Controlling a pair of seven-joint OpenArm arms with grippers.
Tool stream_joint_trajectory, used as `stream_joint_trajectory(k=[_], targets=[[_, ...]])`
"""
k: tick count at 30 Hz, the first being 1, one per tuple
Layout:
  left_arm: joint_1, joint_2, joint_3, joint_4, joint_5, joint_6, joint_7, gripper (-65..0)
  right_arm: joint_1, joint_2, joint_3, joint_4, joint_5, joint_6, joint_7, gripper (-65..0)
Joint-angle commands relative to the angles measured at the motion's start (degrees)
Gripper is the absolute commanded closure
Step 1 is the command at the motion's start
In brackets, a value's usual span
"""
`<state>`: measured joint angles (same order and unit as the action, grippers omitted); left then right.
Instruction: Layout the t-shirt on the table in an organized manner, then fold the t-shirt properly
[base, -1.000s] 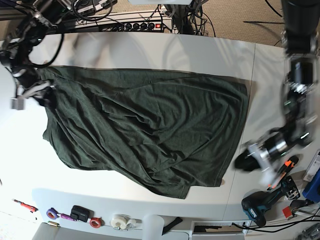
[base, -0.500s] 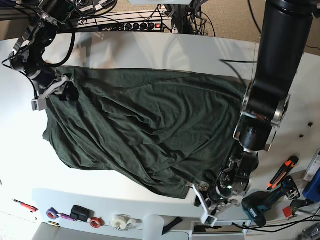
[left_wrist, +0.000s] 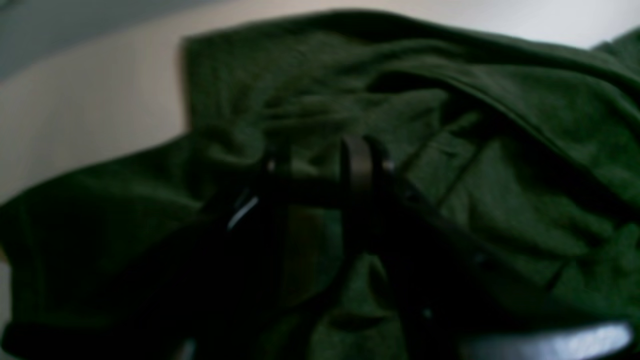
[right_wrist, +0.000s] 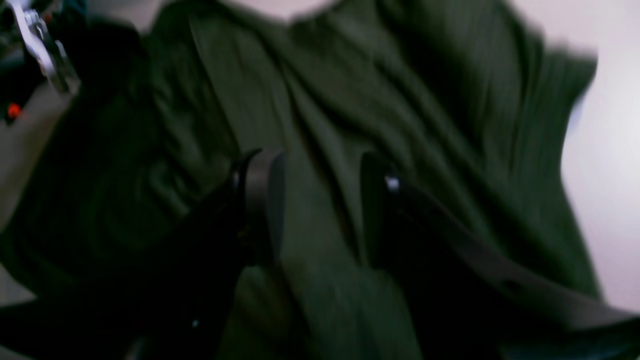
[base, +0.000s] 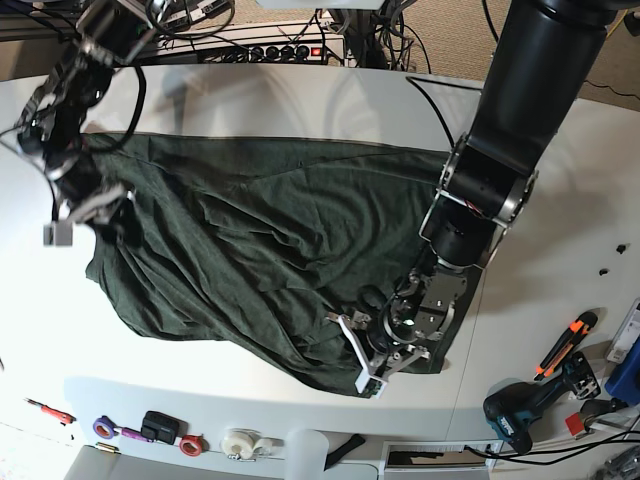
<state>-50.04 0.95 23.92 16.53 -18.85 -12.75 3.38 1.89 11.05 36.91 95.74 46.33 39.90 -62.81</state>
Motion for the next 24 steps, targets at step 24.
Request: stream_joint_trajectory(k=[24], targets=[[-1.84,-0.13,-0.11,1.75,-0.20,-0.81,-0.87,-15.5,39.80,-4.90,-40.11,-44.13,-46.36,-18.71,22.73,-33.8]])
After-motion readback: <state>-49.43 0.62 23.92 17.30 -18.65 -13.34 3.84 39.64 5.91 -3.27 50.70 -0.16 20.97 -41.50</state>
